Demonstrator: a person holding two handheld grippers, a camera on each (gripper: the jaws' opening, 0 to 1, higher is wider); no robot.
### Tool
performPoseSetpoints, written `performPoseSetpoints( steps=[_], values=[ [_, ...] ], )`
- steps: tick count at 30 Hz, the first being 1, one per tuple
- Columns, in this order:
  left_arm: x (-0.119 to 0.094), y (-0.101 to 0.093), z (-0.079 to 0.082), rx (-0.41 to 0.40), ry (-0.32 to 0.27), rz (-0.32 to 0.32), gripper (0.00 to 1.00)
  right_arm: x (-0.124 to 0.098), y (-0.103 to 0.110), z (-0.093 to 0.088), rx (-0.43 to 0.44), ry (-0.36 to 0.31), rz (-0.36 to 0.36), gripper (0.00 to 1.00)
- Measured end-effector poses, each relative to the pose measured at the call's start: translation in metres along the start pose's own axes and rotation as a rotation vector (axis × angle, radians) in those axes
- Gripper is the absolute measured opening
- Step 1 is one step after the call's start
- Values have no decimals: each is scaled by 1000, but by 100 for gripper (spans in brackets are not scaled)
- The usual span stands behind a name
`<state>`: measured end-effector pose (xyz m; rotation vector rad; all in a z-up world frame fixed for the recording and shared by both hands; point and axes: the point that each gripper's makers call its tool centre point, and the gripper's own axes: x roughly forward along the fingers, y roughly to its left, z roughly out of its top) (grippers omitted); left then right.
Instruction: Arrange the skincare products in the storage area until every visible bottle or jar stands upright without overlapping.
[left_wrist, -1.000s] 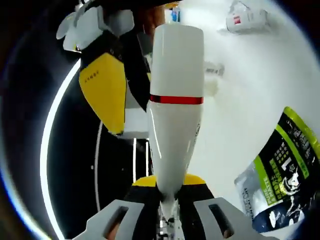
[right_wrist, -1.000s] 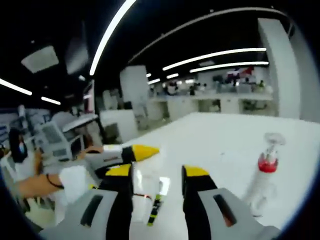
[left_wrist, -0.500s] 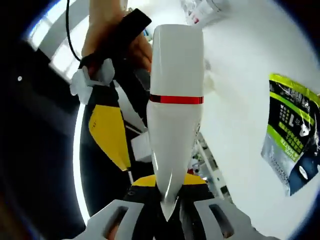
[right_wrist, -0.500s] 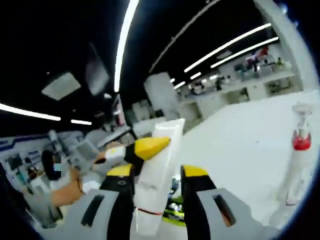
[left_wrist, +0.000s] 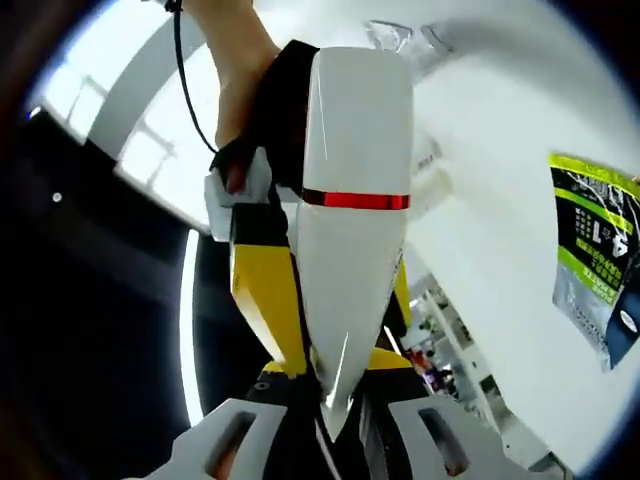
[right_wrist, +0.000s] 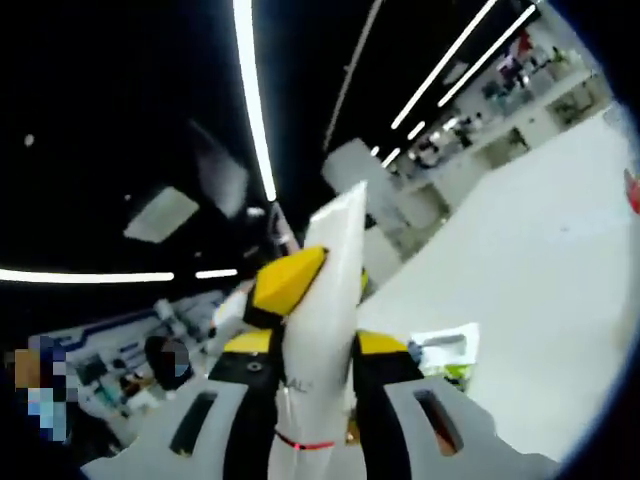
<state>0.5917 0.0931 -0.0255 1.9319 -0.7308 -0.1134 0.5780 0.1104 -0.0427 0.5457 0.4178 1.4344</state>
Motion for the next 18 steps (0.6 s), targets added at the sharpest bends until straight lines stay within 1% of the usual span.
performPoseSetpoints(
  steps=[3,5,7,8,9,10,11,12,13,16,17,18],
  values=[
    [-2,3,3,-4,-10,11,13,-1,2,1,41,19,7,23],
    [-2,4,4,-43,-23,9,14,-2,2,1,80,29,3,21],
    [-3,5,6,-87,-38,21,15,-2,3,2,77,25,6,19],
    [-1,3,5,-174,-54,13,18,-3,3,3,73,22,4,19],
    [-1,3,5,-201,-57,14,20,-2,3,3,65,24,3,18],
    [-2,4,4,-329,-75,8,22,-2,4,4,61,21,6,18],
    [-2,5,2,-420,-84,5,26,-2,4,4,58,16,9,17],
    [-1,6,0,-489,-100,7,28,-1,4,5,49,10,10,17],
    [-1,7,-2,-531,-110,12,30,-1,4,7,34,3,7,16],
    [1,3,-6,-580,-108,10,35,1,0,10,-3,-7,-27,15],
    [2,-1,-8,-638,-90,-8,37,2,-4,11,-32,-13,-52,15],
    [3,-3,-10,-699,-85,-19,41,3,-6,11,-49,-22,-64,14]
  ],
)
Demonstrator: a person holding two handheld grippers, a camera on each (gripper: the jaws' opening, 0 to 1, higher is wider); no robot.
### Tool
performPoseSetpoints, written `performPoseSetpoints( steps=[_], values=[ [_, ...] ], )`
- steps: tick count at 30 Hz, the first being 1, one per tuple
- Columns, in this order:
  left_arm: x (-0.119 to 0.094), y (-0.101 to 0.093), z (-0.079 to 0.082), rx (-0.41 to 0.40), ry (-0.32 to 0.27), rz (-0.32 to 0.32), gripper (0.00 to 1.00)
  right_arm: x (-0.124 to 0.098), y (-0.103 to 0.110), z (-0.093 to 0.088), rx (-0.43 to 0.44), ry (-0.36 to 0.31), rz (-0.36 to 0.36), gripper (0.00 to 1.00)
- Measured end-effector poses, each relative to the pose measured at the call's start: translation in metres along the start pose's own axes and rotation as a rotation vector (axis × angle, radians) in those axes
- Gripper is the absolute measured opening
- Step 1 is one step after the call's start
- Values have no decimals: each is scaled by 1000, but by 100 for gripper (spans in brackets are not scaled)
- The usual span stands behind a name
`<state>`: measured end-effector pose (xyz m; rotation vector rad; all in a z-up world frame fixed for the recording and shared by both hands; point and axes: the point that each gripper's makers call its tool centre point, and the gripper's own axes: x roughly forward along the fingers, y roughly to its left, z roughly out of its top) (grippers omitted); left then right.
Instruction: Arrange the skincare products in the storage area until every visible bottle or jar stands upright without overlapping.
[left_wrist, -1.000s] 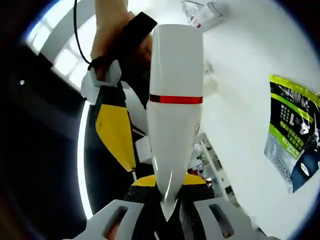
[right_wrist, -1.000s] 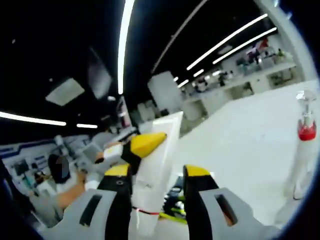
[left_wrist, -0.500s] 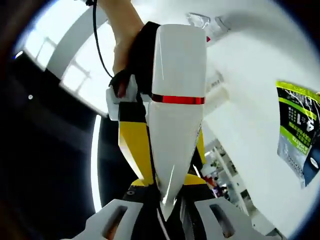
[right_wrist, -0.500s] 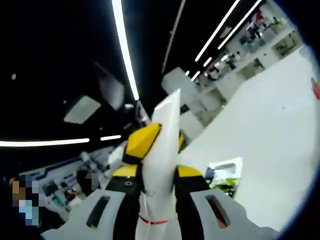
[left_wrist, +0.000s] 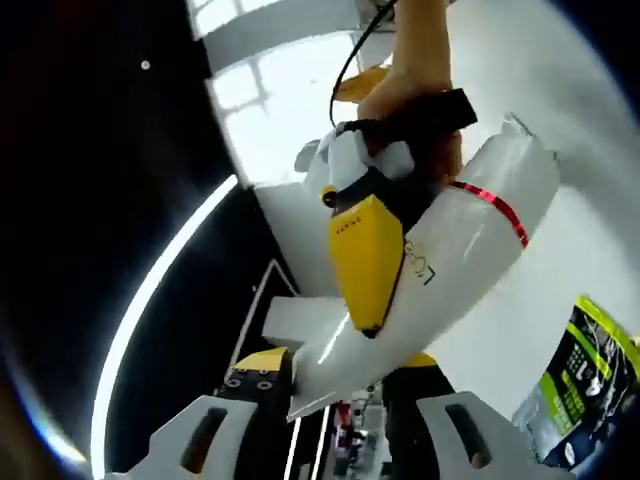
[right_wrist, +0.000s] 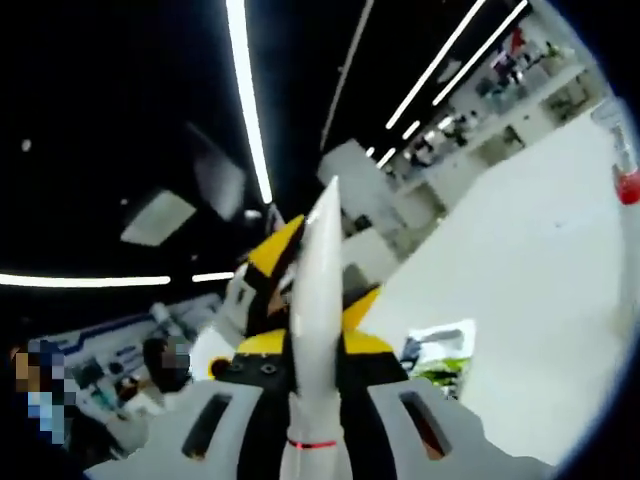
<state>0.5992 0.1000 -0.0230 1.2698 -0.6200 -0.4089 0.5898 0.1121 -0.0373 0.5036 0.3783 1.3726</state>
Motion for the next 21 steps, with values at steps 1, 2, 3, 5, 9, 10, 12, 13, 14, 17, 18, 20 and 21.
performPoseSetpoints(
  steps=[1,2,3,5,9,10,12,13,14,17,18,20,21],
  values=[
    [2,2,-5,-77,11,2,50,1,-2,-1,-2,-8,-9,14],
    [2,6,-10,-163,19,22,58,1,-4,-1,-1,-16,-16,13],
    [3,10,-15,-234,23,30,65,1,-6,-1,0,-28,-24,13],
    [2,13,-26,-357,51,37,73,1,-10,0,0,-47,-35,12],
    [-1,11,-38,-509,65,1,73,0,-22,7,-4,-85,-70,12],
    [-1,10,-39,-533,63,-2,73,-1,-24,8,-4,-91,-75,12],
    [-4,12,-46,-647,80,4,73,1,-25,12,-11,-113,-85,12],
    [-4,13,-47,-666,83,7,73,1,-26,14,-14,-118,-87,12],
    [-5,15,-53,-755,96,24,73,-12,-26,-2,-55,-126,-113,12],
    [-5,13,-61,-924,109,9,69,-25,-22,-20,-64,-137,-138,12],
    [-5,10,-63,-1001,116,-6,67,-26,-26,-19,-79,-136,-153,12],
    [-5,4,-70,-1153,137,-27,66,-28,-27,-17,-142,-153,-179,12],
    [-4,1,-73,-1222,141,-36,67,-29,-28,-17,-150,-155,-186,12]
  ],
)
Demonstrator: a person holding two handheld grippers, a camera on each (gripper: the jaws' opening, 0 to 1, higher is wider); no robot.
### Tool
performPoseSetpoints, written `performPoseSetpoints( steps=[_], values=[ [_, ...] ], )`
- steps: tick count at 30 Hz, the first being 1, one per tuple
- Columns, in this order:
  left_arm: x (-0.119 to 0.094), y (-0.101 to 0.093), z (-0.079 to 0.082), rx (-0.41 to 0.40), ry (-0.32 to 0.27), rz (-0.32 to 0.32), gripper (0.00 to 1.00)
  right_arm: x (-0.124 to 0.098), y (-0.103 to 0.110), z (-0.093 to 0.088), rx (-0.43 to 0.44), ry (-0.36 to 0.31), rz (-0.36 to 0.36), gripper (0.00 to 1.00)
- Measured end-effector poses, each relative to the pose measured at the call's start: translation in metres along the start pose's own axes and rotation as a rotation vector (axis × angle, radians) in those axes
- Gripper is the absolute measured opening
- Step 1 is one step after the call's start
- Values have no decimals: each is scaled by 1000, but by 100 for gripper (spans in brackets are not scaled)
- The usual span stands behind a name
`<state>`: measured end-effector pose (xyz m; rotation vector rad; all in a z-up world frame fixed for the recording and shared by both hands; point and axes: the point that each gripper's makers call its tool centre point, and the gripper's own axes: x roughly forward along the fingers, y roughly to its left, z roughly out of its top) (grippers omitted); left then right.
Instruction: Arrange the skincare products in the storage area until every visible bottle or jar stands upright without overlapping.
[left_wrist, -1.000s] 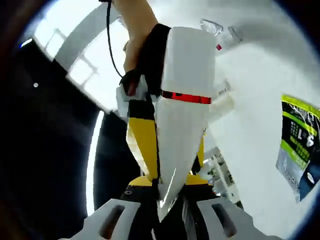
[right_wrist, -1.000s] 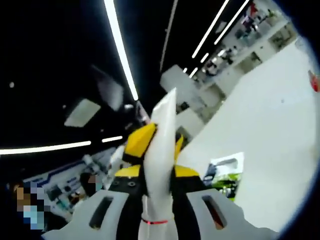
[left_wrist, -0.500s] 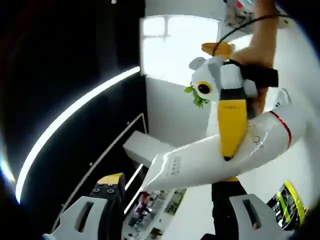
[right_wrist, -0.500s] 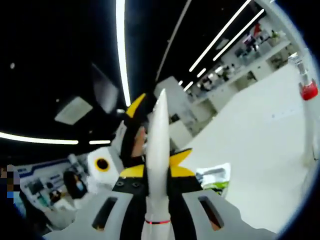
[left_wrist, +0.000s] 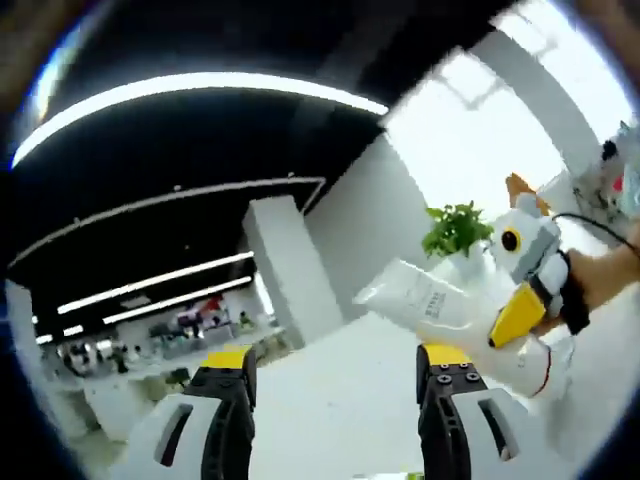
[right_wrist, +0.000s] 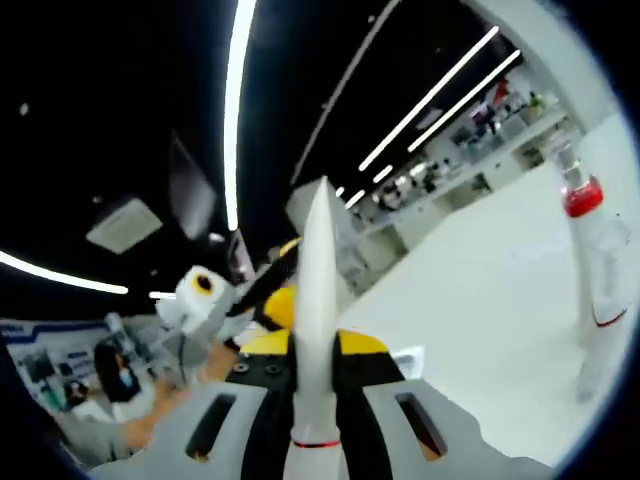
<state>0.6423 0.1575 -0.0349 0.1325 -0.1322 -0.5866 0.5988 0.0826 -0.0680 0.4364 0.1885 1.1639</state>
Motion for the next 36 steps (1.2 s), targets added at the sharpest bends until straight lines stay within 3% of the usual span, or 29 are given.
performPoseSetpoints(
  steps=[1,2,3,5,6,8,10,12,15,18,20,23,25,29,31,32,33,34,36],
  values=[
    [1,0,-2,-41,2,-10,66,0,-1,1,-7,-6,-7,12],
    [2,0,-6,-121,1,-15,64,1,-7,13,-41,-57,-59,12],
    [1,3,-11,-152,12,8,62,1,-4,12,-105,-51,-46,12],
    [3,2,-14,-174,-3,7,60,-2,-10,14,-195,-65,-116,12],
    [5,-3,-16,-196,-12,-15,59,-7,-11,5,-233,-38,-165,12],
    [7,-15,-13,-315,-43,-69,59,-5,-19,6,-291,-37,-220,12],
    [10,-25,-12,-377,-58,-114,59,-8,-20,7,-356,-48,-256,12],
    [13,-38,-15,-397,-51,-174,59,-8,-12,-1,-369,-49,-245,12],
    [12,-65,-13,-475,-63,-315,59,-6,0,-8,-347,-58,-169,12],
    [8,-86,-7,-505,-107,-446,56,-6,4,-14,-371,-28,-144,12],
    [8,-89,-8,-523,-102,-455,52,-5,5,-16,-373,-20,-131,12],
    [6,-91,-3,-574,-127,-470,33,-3,8,-21,-360,-12,-107,12],
    [7,-92,4,-648,-145,-472,31,-3,7,-21,-357,-22,-106,12],
    [4,-99,5,-643,-150,-487,27,-7,10,-19,-366,-31,-94,14],
    [0,-110,4,-624,-124,-496,23,-10,9,-22,-381,-13,-85,18],
    [1,-110,2,-605,-115,-485,16,-11,8,-23,-376,-9,-87,24],
    [-1,-110,0,-620,-86,-477,9,-12,5,-22,-357,-16,-91,27],
    [3,-111,0,-631,-59,-476,9,-13,2,-24,-371,0,-98,27],
    [9,-112,-3,-534,-66,-431,8,-14,-3,-24,-389,6,-123,28]
  ],
)
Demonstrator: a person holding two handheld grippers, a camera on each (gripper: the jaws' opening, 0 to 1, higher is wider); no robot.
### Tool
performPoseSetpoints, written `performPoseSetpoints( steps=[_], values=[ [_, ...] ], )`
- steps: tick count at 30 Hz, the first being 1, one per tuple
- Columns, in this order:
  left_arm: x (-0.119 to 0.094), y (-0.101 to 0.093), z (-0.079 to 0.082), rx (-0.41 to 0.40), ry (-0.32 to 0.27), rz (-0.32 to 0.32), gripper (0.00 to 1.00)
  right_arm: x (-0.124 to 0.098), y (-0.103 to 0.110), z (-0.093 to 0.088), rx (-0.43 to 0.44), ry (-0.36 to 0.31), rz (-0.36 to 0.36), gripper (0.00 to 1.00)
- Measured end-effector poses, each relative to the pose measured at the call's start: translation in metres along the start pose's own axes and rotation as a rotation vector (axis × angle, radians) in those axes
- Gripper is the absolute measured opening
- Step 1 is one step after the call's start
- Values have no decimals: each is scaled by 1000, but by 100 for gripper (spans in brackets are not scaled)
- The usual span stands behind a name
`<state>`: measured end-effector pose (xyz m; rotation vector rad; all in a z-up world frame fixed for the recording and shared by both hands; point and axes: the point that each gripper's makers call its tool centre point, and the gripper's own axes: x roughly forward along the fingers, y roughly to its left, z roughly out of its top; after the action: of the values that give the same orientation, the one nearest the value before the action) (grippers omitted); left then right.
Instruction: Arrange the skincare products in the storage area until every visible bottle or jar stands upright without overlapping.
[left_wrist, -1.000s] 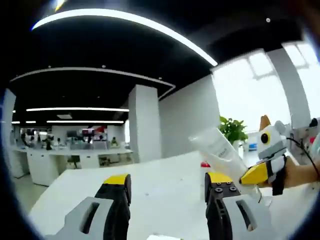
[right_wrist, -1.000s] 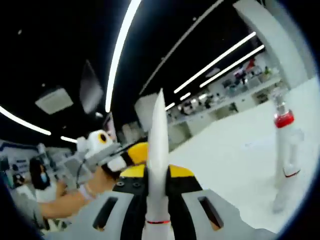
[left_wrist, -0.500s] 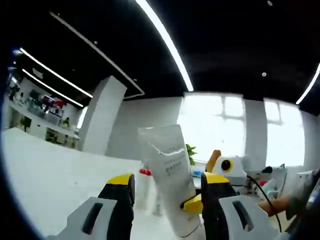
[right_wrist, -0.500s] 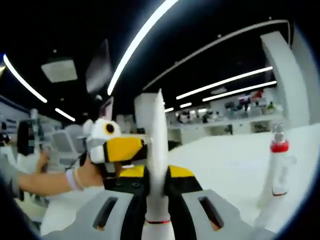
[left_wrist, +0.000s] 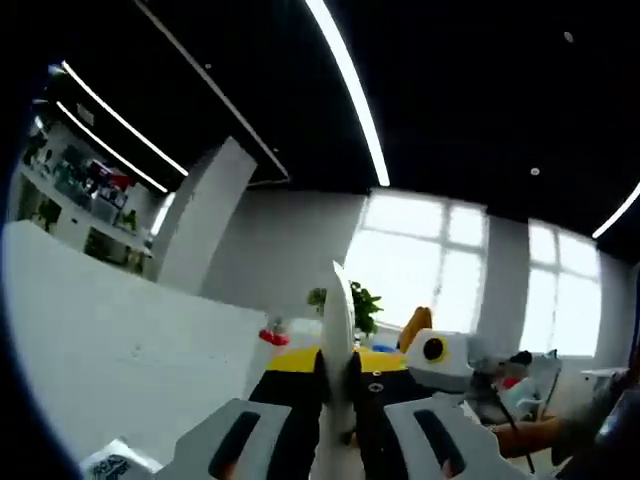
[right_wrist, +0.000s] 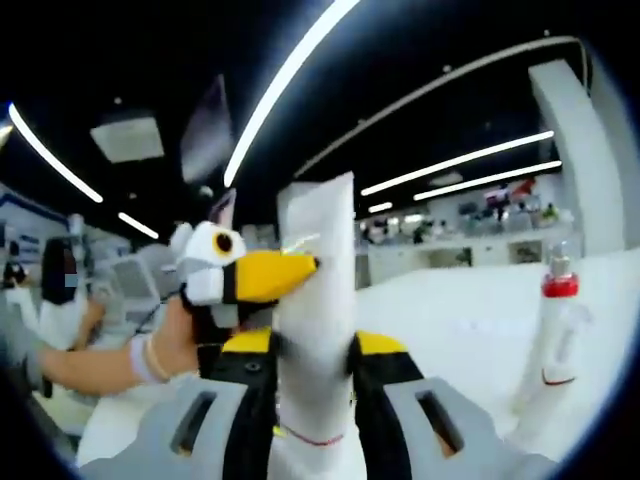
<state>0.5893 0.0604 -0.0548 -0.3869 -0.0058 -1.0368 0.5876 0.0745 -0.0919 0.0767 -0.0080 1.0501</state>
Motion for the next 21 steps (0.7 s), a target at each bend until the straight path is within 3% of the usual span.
performPoseSetpoints(
  steps=[4,10,13,21],
  values=[
    [5,-2,-2,91,11,4,8,-2,-4,-2,-26,4,-8,29],
    [9,-1,-16,320,41,-8,8,-2,-12,-14,-90,43,-14,29],
    [8,5,-23,268,55,-11,8,-1,-14,-22,-105,69,-15,29],
    [0,9,-27,230,34,-80,9,0,-9,-32,-117,110,16,29]
  ],
)
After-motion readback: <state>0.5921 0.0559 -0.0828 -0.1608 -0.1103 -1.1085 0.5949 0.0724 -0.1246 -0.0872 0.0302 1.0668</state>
